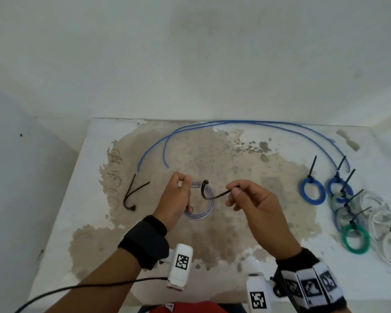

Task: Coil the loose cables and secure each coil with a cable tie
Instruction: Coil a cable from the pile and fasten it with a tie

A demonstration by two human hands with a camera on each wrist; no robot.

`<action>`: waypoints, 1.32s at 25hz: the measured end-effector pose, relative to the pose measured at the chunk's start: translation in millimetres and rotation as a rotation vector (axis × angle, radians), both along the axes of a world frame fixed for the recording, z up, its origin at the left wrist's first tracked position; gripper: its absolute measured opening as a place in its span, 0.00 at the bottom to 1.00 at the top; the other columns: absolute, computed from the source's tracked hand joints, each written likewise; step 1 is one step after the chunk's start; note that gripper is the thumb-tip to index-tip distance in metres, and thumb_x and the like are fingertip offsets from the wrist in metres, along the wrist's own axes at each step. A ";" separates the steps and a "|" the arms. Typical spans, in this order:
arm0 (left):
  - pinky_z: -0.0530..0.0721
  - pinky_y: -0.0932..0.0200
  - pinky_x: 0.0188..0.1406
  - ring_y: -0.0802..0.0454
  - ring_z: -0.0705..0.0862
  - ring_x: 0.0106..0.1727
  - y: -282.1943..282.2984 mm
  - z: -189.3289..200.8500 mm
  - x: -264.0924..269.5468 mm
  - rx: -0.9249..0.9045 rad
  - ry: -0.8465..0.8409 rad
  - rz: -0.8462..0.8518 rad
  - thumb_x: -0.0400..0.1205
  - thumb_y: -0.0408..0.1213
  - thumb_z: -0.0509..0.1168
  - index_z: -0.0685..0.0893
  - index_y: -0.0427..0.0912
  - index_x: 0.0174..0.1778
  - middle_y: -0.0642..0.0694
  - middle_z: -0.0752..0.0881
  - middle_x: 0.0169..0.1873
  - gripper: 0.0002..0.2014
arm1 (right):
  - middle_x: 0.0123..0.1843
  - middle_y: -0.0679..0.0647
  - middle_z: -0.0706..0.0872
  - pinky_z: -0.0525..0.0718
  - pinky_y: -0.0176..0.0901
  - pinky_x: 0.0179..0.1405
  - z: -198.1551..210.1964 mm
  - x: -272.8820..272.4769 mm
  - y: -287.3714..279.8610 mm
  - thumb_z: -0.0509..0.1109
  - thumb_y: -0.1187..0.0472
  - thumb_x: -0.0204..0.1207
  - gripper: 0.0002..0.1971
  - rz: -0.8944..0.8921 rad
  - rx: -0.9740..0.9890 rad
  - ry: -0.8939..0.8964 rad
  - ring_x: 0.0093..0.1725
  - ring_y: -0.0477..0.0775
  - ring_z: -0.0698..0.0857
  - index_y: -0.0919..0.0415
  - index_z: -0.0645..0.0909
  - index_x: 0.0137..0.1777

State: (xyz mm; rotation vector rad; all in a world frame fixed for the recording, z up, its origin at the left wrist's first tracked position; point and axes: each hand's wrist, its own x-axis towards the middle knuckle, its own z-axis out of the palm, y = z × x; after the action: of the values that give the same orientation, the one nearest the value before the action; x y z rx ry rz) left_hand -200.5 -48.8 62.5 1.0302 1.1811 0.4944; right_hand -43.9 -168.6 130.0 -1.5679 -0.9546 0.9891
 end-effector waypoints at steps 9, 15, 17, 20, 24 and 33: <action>0.74 0.58 0.22 0.58 0.68 0.21 -63.4 22.5 123.2 0.048 0.035 0.040 0.90 0.41 0.59 0.75 0.43 0.48 0.51 0.71 0.26 0.07 | 0.40 0.45 0.91 0.85 0.37 0.44 -21.0 94.8 -41.8 0.69 0.60 0.86 0.09 0.004 -0.009 -0.083 0.43 0.48 0.89 0.47 0.89 0.52; 0.75 0.57 0.23 0.57 0.70 0.23 -82.1 24.2 159.9 0.045 0.058 0.073 0.89 0.41 0.59 0.76 0.40 0.54 0.48 0.72 0.31 0.08 | 0.44 0.39 0.92 0.84 0.31 0.46 -18.8 122.5 -53.9 0.69 0.61 0.86 0.09 -0.055 0.063 -0.065 0.46 0.42 0.89 0.47 0.89 0.53; 0.76 0.58 0.23 0.56 0.70 0.24 -83.3 22.6 166.5 0.037 0.059 0.086 0.89 0.42 0.59 0.76 0.41 0.57 0.48 0.72 0.32 0.08 | 0.44 0.39 0.91 0.83 0.31 0.45 -18.2 127.1 -55.7 0.69 0.61 0.86 0.09 -0.063 0.074 -0.071 0.45 0.42 0.88 0.47 0.89 0.53; 0.75 0.56 0.24 0.55 0.69 0.25 -85.9 23.3 176.7 0.019 0.047 0.071 0.90 0.43 0.58 0.81 0.41 0.58 0.49 0.71 0.31 0.11 | 0.46 0.39 0.92 0.85 0.38 0.46 -15.4 137.9 -57.4 0.69 0.60 0.86 0.09 -0.064 0.100 -0.094 0.47 0.45 0.88 0.45 0.89 0.54; 0.74 0.54 0.26 0.54 0.67 0.25 -84.9 25.8 183.6 -0.031 0.008 0.054 0.89 0.42 0.58 0.83 0.40 0.47 0.50 0.68 0.29 0.13 | 0.48 0.39 0.92 0.87 0.45 0.48 -10.5 144.9 -54.9 0.69 0.61 0.86 0.10 -0.038 0.128 -0.100 0.49 0.48 0.89 0.44 0.88 0.54; 0.74 0.57 0.24 0.58 0.67 0.23 -84.9 43.4 197.9 -0.071 -0.111 0.070 0.89 0.41 0.59 0.77 0.43 0.41 0.51 0.68 0.28 0.11 | 0.47 0.48 0.94 0.86 0.38 0.47 -0.5 145.5 -40.9 0.71 0.58 0.84 0.05 -0.088 0.097 0.097 0.50 0.47 0.92 0.49 0.87 0.56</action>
State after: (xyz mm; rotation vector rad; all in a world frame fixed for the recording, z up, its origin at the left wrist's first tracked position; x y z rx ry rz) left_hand -2.5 -133.7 105.9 0.8918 1.1305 0.5535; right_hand 101.6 -209.6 129.5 -1.4558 -0.8476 0.9348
